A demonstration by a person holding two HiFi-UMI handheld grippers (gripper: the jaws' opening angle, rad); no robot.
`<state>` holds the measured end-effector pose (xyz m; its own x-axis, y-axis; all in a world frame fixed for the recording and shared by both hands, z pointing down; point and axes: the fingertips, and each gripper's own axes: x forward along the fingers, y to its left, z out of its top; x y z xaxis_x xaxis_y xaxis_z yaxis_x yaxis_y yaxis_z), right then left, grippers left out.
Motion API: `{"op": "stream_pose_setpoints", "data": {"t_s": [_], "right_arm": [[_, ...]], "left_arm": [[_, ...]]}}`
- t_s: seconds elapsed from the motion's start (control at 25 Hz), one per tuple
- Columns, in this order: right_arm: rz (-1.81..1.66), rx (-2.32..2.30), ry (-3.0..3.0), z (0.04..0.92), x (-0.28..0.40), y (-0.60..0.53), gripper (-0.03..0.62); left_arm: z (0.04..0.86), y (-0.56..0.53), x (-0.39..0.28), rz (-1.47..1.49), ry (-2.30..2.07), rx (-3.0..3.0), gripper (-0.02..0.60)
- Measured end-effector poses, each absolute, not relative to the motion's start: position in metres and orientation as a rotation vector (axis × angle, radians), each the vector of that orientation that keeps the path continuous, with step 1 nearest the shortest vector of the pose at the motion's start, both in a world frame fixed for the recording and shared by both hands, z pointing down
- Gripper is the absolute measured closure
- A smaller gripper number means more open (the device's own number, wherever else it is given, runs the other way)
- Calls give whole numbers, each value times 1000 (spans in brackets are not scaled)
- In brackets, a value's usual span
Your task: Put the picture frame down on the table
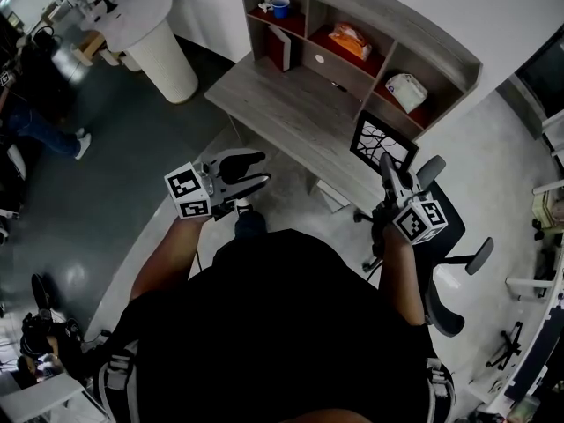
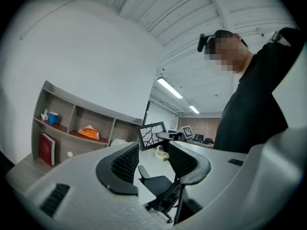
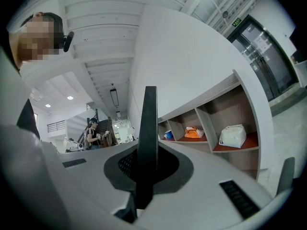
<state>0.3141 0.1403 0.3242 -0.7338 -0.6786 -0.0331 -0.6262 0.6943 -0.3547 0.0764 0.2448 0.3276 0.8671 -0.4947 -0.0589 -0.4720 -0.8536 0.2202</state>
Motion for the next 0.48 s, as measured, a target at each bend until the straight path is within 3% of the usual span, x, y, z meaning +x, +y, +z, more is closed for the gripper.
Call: {"op": "stream_pose_setpoints", "data": {"t_s": [0.48], "right_arm": [[-482,-1116,2736,324,311,126,576]], "left_arm": [[336,224,67,-199,-772,2823,380]]}}
